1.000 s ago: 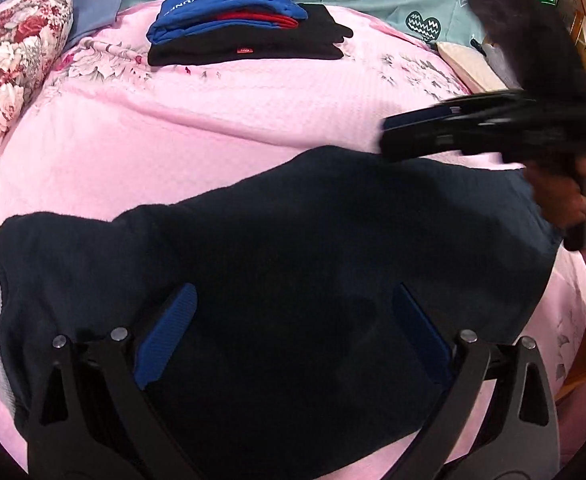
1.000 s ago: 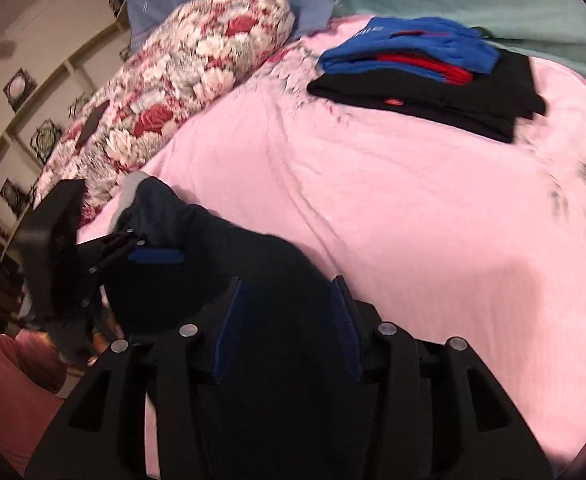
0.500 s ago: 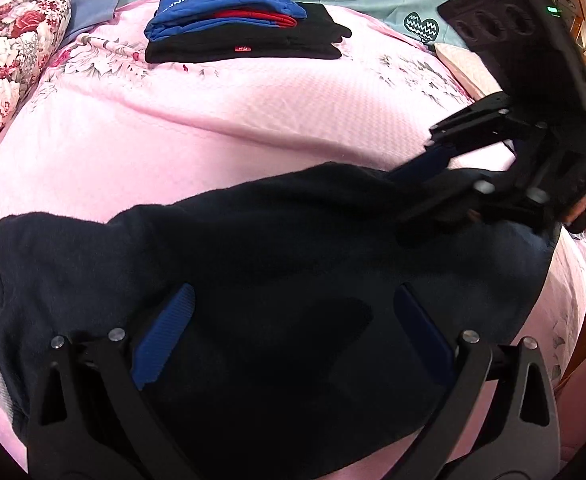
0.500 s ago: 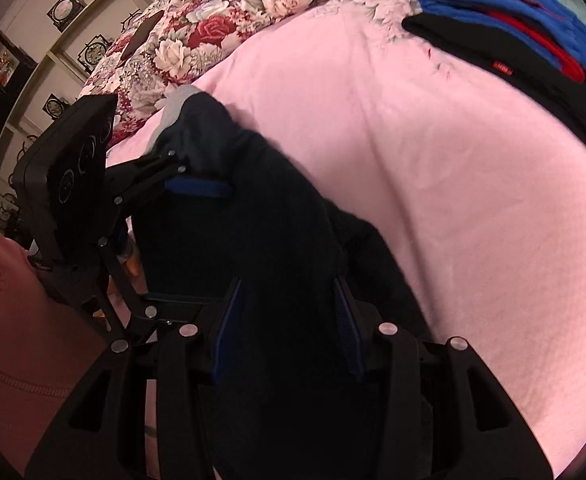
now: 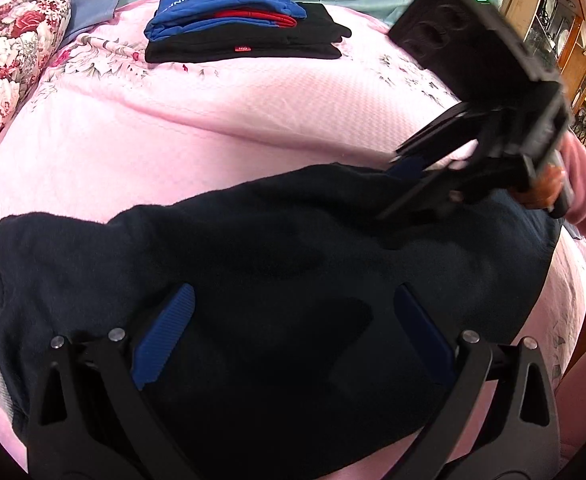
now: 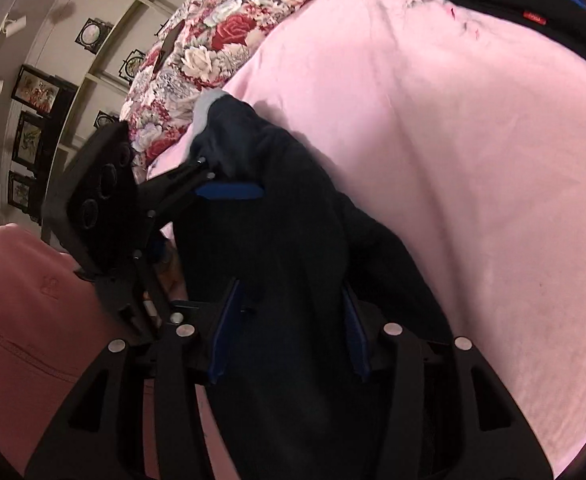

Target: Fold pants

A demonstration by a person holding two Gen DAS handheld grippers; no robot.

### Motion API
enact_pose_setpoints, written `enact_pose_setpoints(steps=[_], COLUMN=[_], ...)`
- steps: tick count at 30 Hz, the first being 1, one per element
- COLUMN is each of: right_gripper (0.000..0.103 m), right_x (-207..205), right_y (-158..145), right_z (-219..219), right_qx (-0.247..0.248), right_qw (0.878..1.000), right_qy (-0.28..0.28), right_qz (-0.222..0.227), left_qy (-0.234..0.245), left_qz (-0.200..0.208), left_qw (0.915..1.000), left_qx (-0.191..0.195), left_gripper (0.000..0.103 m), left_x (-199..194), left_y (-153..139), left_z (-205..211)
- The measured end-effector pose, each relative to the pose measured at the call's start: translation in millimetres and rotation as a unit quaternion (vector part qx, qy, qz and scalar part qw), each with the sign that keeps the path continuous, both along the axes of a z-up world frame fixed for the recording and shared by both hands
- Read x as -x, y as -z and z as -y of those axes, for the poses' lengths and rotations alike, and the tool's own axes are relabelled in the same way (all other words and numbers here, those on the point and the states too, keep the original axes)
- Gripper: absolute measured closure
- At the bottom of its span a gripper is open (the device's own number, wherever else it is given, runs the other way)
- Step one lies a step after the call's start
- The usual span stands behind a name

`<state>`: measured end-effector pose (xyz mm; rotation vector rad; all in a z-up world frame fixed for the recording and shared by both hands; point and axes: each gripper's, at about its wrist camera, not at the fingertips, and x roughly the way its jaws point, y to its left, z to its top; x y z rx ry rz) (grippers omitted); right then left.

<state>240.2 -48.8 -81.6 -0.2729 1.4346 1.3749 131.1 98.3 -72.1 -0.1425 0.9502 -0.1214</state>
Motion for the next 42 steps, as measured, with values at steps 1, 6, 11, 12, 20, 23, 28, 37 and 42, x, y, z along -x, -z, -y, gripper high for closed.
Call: enact_pose_setpoints(steps=[1,6,11,12,20,23,28,37,42], right_gripper=[0.052,0.051,0.071,0.072,0.062,0.061,0.061,0.062,0.061], right_x=[-4,-18,-59,-55,-54,-32,2,5,42], right_y=[6,11,20,24,-14,-34,-9,-22,-73], right_z=[-2,-12,4,2,40,45,13,131,240], right_qx=[0.0,-0.075,-0.093,-0.083,-0.09,-0.14,-0.127,-0.063,-0.05], right_qw=[1.0,0.996,0.987,0.989,0.977,0.974,0.983,0.937,0.874], right_qy=[0.006,0.039,0.127,0.12,0.186,0.173,0.128,0.313,0.41], right_qz=[-0.012,-0.042,-0.039,-0.022,0.055,0.049,0.03,0.14,0.255], left_qy=[0.0,0.0,0.003,0.003,-0.013,-0.021,-0.065,-0.106,-0.004], left_qz=[0.0,0.0,-0.002,0.0,0.067,0.04,0.013,0.049,0.059], left_qw=[1.0,1.0,1.0,1.0,0.9976,0.9978,0.9883,0.992,0.9975], left_qx=[0.0,-0.002,-0.005,-0.004,-0.006,0.049,0.137,0.048,0.039], left_gripper=[0.002,0.002,0.002,0.002,0.002,0.002,0.002,0.003,0.002], left_x=[0,-1,-1,-1,16,1,-1,22,14], left_y=[0,0,2,1,-37,-30,-8,-40,-50], left_z=[0,0,2,1,-33,-61,-101,-72,3])
